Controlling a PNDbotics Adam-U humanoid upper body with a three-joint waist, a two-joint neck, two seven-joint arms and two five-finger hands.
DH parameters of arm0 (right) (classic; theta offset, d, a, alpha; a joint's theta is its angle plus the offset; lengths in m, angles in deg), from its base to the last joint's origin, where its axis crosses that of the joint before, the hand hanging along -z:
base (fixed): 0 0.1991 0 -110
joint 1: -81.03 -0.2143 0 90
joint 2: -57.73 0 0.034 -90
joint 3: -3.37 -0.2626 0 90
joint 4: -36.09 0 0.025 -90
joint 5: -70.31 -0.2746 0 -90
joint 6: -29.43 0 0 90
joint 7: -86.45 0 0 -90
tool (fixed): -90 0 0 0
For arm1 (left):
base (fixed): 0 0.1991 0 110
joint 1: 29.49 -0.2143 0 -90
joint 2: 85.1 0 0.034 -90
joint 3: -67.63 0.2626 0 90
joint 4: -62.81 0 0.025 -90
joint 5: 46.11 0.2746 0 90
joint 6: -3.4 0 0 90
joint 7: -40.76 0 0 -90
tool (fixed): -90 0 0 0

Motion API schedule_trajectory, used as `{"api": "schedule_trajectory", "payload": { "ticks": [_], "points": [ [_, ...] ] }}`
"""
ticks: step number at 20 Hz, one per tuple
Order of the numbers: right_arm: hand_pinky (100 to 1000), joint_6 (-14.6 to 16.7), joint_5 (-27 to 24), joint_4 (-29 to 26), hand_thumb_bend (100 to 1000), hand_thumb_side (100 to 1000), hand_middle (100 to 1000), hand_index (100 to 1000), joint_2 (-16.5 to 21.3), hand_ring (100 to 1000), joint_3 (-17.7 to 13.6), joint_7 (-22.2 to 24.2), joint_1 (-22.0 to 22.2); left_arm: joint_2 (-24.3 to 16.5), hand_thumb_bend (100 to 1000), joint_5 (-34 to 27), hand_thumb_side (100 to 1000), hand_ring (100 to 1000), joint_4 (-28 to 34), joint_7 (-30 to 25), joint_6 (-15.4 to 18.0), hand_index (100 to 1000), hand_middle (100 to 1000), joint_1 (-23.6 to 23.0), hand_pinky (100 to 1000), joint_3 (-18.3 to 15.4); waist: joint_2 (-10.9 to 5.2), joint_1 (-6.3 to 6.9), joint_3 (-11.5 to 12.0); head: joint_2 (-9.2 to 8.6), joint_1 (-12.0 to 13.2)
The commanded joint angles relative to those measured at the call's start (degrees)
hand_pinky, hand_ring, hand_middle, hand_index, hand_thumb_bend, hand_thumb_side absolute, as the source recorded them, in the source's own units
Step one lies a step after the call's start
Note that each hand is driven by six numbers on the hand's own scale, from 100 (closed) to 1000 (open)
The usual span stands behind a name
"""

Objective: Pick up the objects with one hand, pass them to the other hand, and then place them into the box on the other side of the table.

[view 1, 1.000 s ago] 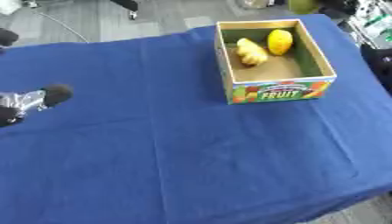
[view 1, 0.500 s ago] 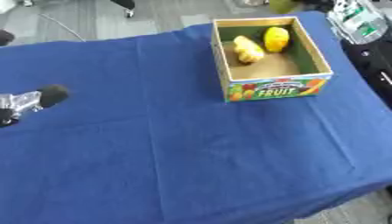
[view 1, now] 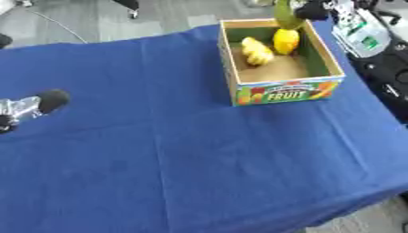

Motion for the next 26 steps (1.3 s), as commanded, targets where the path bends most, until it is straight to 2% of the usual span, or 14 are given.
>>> {"api": "schedule_trajectory", "payload": {
  "ticks": [1,4,8,11,12,15,17,18,20,23,24,26],
  "points": [
    [241,-0.4,1.0,-1.7,100,100,335,438,3.0,473,-0.4,0.7,-0.2,-0.5,899,0.0,680,707,0.9,-0.1,0.1,753,669,1.1,772,-0.4,-0.53,0.04,0.0,-0.54,-0.2],
    [261,-0.7,2.5,-1.7,100,100,349,449,2.8,489,-0.1,2.3,0.1,-0.5,898,0.0,680,707,0.9,-0.2,0.2,753,670,1.1,772,-0.3,-0.55,-0.01,0.1,-0.65,-0.2],
    [335,-0.4,4.6,-1.7,100,100,416,507,2.5,551,0.3,5.6,0.5,-0.4,898,0.1,680,708,0.9,-0.2,0.3,752,670,1.2,772,-0.2,-0.57,-0.12,0.1,-0.56,0.3],
    [504,0.4,6.8,-2.1,100,100,618,718,2.6,740,0.4,8.8,0.8,-0.4,898,0.1,681,708,0.9,-0.2,0.3,752,670,1.1,772,-0.2,-0.59,-0.19,0.1,-0.38,0.4],
    [561,0.8,7.9,-2.3,100,100,722,829,2.7,807,0.5,10.0,0.9,-0.4,899,0.2,681,708,0.9,-0.3,0.3,753,670,1.1,772,-0.2,-0.59,-0.21,0.1,-0.38,0.4],
    [686,1.8,11.8,-2.8,100,100,837,973,2.9,894,0.4,13.8,1.1,-0.5,901,0.2,679,709,0.8,-0.3,0.3,753,671,1.1,772,-0.2,-0.63,-0.22,0.0,-0.43,0.3],
    [710,1.9,14.5,-3.2,100,107,852,1000,3.0,900,0.0,14.7,1.1,-0.4,902,0.3,680,708,0.8,-0.3,0.4,753,670,1.0,772,-0.2,-0.65,-0.20,-0.1,-0.42,0.4],
    [723,2.0,15.7,-3.4,100,183,859,1000,3.1,906,-0.2,14.7,1.1,-0.4,902,0.3,680,709,0.8,-0.3,0.4,753,671,1.0,772,-0.2,-0.66,-0.20,-0.1,-0.41,0.3],
    [741,2.1,17.4,-3.7,100,250,873,1000,3.1,918,-0.5,14.6,1.1,-0.5,902,0.3,680,709,0.8,-0.3,0.4,753,671,1.0,772,-0.2,-0.68,-0.18,-0.2,-0.35,0.3],
    [740,2.0,17.9,-3.8,100,172,875,1000,3.2,916,-1.0,14.7,1.2,-0.5,903,0.3,679,709,0.7,-0.3,0.3,753,672,1.0,772,-0.2,-0.73,-0.13,-0.3,-0.34,0.2],
    [745,2.0,17.9,-4.0,100,100,877,1000,3.3,919,-1.0,14.7,1.3,-0.5,903,0.3,680,710,0.7,-0.3,0.3,753,672,1.0,772,-0.2,-0.75,-0.12,-0.3,-0.32,0.2],
    [747,1.8,17.7,-4.2,100,100,881,1000,3.5,920,-1.1,14.9,1.4,-0.5,903,0.3,679,710,0.6,-0.3,0.3,753,672,0.9,772,-0.2,-0.78,-0.10,-0.4,-0.31,0.2]
  ]
}}
